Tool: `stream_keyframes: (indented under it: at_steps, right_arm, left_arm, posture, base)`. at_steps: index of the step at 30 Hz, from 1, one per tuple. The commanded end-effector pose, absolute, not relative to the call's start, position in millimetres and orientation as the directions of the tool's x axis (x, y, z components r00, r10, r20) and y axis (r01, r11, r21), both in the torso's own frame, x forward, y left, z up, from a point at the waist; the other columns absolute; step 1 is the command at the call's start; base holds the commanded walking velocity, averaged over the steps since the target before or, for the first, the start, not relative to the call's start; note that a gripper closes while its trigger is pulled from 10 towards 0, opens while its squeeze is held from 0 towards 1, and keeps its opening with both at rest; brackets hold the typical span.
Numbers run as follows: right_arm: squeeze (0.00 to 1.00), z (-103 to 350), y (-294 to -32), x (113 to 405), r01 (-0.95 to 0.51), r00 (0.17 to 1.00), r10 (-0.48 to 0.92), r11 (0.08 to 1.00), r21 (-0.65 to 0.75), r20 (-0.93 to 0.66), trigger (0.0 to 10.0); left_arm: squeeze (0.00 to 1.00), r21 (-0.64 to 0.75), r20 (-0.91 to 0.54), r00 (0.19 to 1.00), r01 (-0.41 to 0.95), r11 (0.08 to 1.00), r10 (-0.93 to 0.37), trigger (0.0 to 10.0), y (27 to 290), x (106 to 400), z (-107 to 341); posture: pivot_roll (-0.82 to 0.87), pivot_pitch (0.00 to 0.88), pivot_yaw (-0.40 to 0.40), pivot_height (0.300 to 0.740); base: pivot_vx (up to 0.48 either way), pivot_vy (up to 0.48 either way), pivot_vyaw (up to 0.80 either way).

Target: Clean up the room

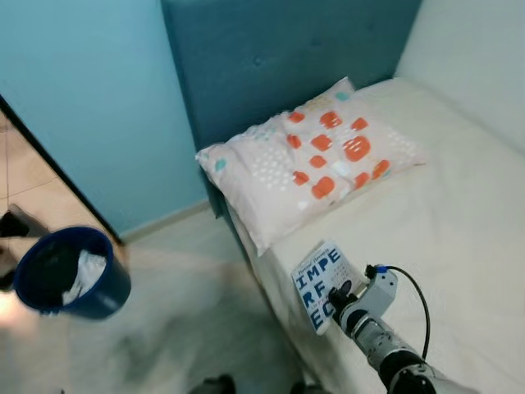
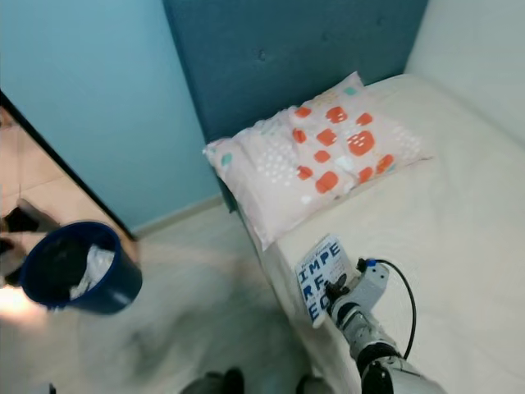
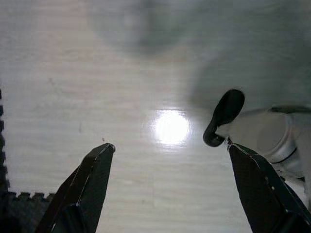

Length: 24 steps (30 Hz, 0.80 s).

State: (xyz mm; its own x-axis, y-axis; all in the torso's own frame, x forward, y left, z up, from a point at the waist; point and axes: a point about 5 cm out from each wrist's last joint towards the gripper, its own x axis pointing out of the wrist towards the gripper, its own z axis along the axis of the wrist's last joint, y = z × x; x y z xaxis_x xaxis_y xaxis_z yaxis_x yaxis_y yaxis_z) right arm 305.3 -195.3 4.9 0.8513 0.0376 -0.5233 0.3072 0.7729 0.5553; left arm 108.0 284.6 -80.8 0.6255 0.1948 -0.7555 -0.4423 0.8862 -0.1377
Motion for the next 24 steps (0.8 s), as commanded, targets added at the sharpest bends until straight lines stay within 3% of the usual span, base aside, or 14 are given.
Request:
stream_keyframes:
  at_steps: [1, 2, 10, 15, 24]
  right_arm:
    - [0.00, 0.7, -195.2, 301.0, 0.318, 0.846, 0.052, 0.748, 0.582, -0.530, 10.0]
    - [0.00, 2.5, -201.3, 301.8, 0.342, 0.850, 0.024, 0.734, 0.587, -0.526, 10.0]
    - [0.00, 16.3, -220.7, 310.5, 0.367, 0.872, -0.045, 0.720, 0.589, -0.488, 10.0]
    - [0.00, 40.2, -227.9, 327.2, 0.278, 0.929, -0.012, 0.681, 0.677, -0.369, 10.0]
    - [0.00, 94.9, -225.0, 359.7, 0.009, 0.995, 0.081, 0.510, 0.860, -0.059, 10.0]
  left_arm:
    - [0.00, -0.129, -0.744, 0.633, -0.448, 0.885, 0.212, 10.0, 293.8, 101.0, -77.9]
    - [0.00, -0.132, -0.724, 0.657, -0.429, 0.893, 0.209, 10.0, 297.9, 99.4, -74.4]
    - [0.00, -0.136, -0.665, 0.719, -0.383, 0.914, 0.202, 10.0, 308.7, 90.5, -62.0]
    - [0.00, -0.139, -0.648, 0.738, -0.361, 0.922, 0.191, 10.0, 306.6, 83.4, -57.6]
    - [0.00, -0.147, -0.638, 0.749, -0.348, 0.926, 0.180, 10.0, 304.2, 70.1, -47.3]
  posture:
    - [0.15, 0.419, 0.060, 0.740]
    - [0.19, 0.468, 0.078, 0.740]
    - [0.23, 0.522, 0.099, 0.740]
    - [0.25, 0.548, 0.105, 0.740]
    - [0.27, 0.576, 0.110, 0.740]
  base:
    - [0.000, 0.000, 0.00]
    - [0.000, 0.000, 0.00]
    - [0.000, 0.000, 0.00]
    - [0.000, 0.000, 0.00]
    - [0.000, 0.000, 0.00]
